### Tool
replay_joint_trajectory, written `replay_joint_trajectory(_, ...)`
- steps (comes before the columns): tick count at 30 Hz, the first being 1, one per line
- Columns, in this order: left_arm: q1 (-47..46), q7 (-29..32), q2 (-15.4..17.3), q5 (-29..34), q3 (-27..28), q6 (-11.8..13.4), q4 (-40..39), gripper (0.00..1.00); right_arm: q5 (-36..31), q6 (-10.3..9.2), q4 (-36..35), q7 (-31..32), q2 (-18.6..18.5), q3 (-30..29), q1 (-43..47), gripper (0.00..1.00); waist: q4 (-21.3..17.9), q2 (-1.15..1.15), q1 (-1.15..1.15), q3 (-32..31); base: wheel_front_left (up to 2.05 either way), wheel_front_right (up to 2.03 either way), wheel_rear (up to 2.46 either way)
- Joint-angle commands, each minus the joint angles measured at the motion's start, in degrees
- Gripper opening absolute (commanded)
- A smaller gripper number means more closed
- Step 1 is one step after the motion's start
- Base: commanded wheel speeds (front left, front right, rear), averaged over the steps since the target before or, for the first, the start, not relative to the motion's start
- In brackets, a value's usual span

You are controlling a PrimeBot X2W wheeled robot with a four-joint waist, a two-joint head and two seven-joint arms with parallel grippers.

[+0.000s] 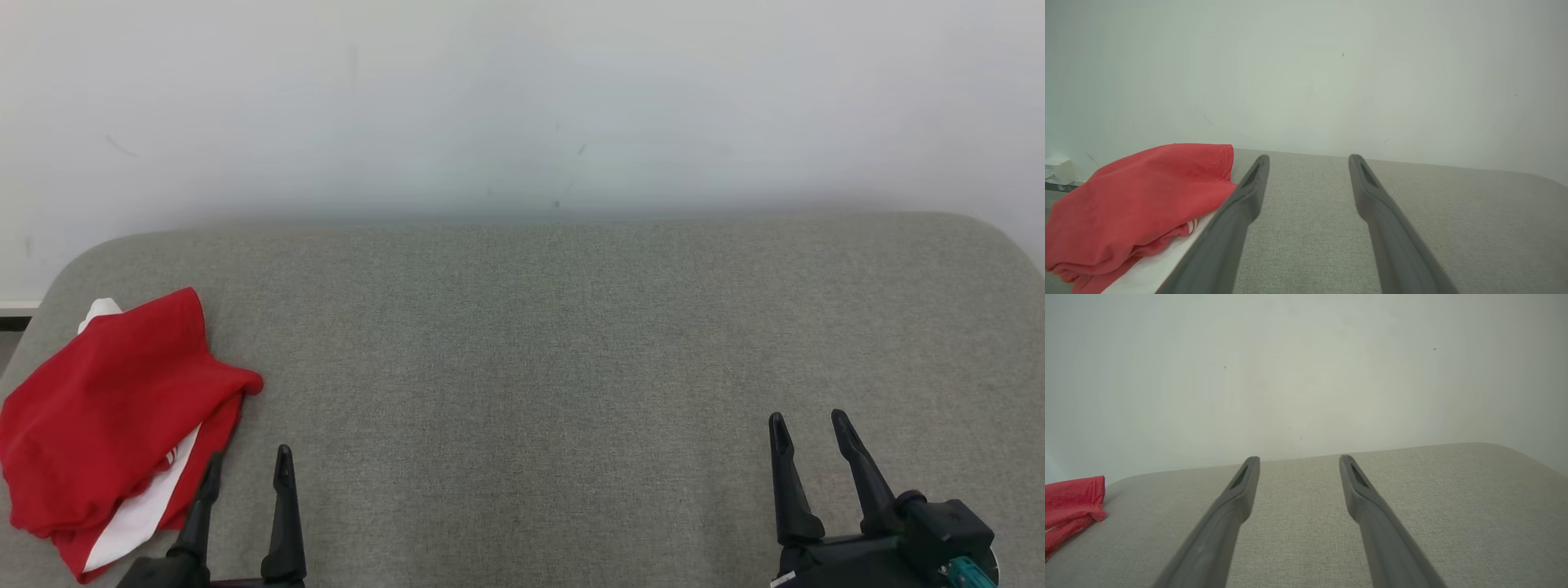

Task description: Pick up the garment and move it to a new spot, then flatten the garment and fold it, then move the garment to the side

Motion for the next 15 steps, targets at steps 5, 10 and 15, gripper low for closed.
replay_joint_trajectory(5,0.8,-1.1,0.1,2.2,0.2,-0.7,0.1,1.00,-1.8,0.18,-0.2,-1.0,-0.2,-0.8,0.9,1.00,0.0,0.00,0.00,-0.2,0.00,0.00,0.00)
replay_joint_trajectory(10,1.4,-1.5,0.0,4.0,0.4,-0.8,-0.1,1.00,-3.0,0.18,-0.1,-1.4,-0.1,-1.2,1.4,1.00,0.1,0.00,0.00,-0.3,0.00,0.00,0.00)
replay_joint_trajectory(15,1.2,-1.4,0.0,3.4,0.6,-1.0,0.1,1.00,-2.3,0.18,0.5,-1.1,-0.1,-1.9,1.4,1.00,0.3,0.00,0.00,-0.2,0.00,0.00,0.00)
